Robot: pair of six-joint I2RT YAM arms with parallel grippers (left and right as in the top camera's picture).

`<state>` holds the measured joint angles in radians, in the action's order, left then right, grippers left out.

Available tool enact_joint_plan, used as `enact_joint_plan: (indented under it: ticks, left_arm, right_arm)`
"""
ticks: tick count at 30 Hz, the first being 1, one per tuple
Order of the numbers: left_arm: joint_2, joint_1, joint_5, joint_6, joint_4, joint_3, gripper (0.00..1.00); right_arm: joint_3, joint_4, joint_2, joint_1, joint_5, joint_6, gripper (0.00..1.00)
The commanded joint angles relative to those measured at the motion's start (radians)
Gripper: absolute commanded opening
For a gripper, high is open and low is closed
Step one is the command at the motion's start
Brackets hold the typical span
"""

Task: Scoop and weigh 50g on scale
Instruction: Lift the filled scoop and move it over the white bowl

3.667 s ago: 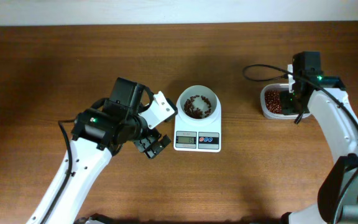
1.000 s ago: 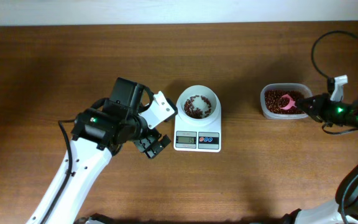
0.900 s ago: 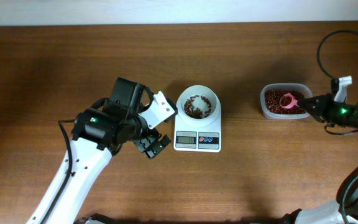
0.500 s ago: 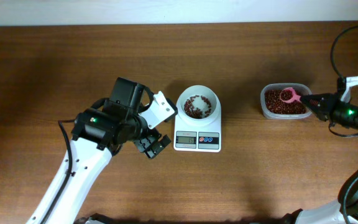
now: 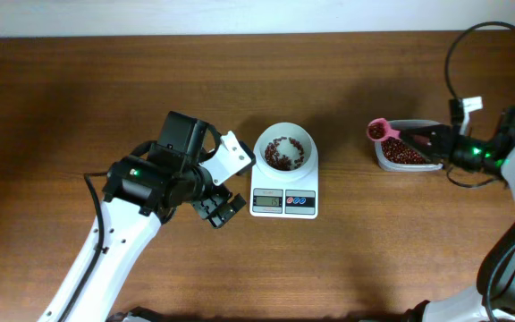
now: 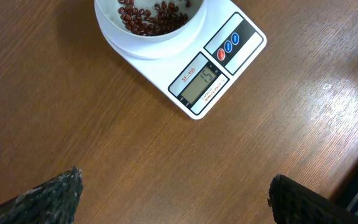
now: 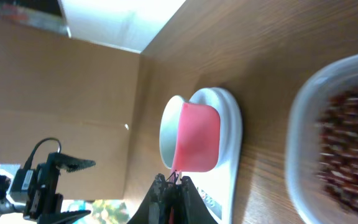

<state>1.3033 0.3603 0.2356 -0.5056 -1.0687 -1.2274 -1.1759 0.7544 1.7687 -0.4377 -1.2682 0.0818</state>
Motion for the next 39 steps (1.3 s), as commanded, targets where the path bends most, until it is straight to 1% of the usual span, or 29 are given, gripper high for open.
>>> enact_joint_plan:
  ticks: [1,12,17,29,34,39]
  left_arm:
    - [-0.009,-0.005,0.003,-0.016,0.001,0.003,0.99]
    - [-0.009,-0.005,0.003,-0.016,0.001,0.003,0.99]
    - [-0.009,-0.005,0.003,-0.016,0.001,0.003,0.99]
    - [-0.009,-0.005,0.003,-0.016,0.001,0.003,0.99]
    - [-0.009,-0.005,0.003,-0.016,0.001,0.003,0.99]
    - [-0.009,-0.005,0.003,-0.016,0.001,0.003,0.99]
  right_arm:
    - [0.009,0.0,0.007,0.062,-0.065,0.01,0.04]
    - [0.009,0.0,0.007,0.261,-0.065,0.006,0.04]
    - [0.009,-0.001,0.007,0.319,-0.065,0.006,0.04]
    - [0.009,-0.008,0.007,0.354,-0.064,-0.044,0.04]
    - [0.009,-0.011,0.007,0.355,-0.064,-0.098,0.04]
    - [0.009,-0.021,0.007,0.37,-0.063,-0.098,0.04]
